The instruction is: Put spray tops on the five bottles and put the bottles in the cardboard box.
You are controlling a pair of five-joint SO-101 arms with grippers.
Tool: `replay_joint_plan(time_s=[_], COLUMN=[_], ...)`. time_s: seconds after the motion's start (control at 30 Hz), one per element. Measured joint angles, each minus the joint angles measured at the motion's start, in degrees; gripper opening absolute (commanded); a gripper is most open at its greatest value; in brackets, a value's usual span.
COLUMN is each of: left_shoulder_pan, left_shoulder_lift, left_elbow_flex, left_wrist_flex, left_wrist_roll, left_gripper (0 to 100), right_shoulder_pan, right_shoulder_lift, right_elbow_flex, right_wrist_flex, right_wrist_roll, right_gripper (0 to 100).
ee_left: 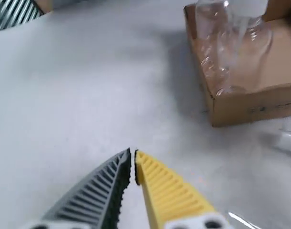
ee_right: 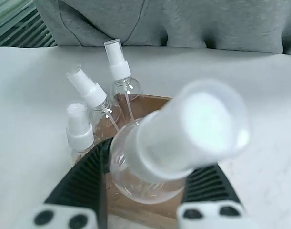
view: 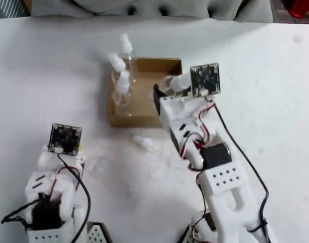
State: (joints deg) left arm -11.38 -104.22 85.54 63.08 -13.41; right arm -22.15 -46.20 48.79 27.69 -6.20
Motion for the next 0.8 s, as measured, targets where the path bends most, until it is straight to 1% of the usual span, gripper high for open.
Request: replay_joint_plan(time_s=[0.13, 0.3, 0.47, 0.63, 0.8], left_shoulder_pan=[-2.7, -3.0, -3.0, -3.0, -3.0], left_shoulder_lift=[0.0, 0.1, 0.1, 0.1, 0.1], left_elbow_flex=[6.7, 11.6, 11.6, 11.6, 11.6], left_wrist_flex=[-5.6, -12.2, -12.7, -12.7, -12.7], left_wrist_roll=[0.0, 0.0, 0.0, 0.0, 0.0], left_gripper=[2, 2, 2, 2, 2], right_shoulder_pan=[0.4, 0.4, 0.5, 0.6, 2.7], right_shoulder_lift=[4.8, 11.3, 17.4, 22.9, 26.3], right_elbow_flex=[-3.8, -8.3, -11.9, -16.4, -20.3], right_wrist_flex=[0.0, 0.0, 0.0, -0.1, -0.1], right_wrist_roll=[0.3, 0.4, 4.2, 5.3, 9.3], right_gripper=[1.5, 1.5, 1.5, 1.5, 1.5])
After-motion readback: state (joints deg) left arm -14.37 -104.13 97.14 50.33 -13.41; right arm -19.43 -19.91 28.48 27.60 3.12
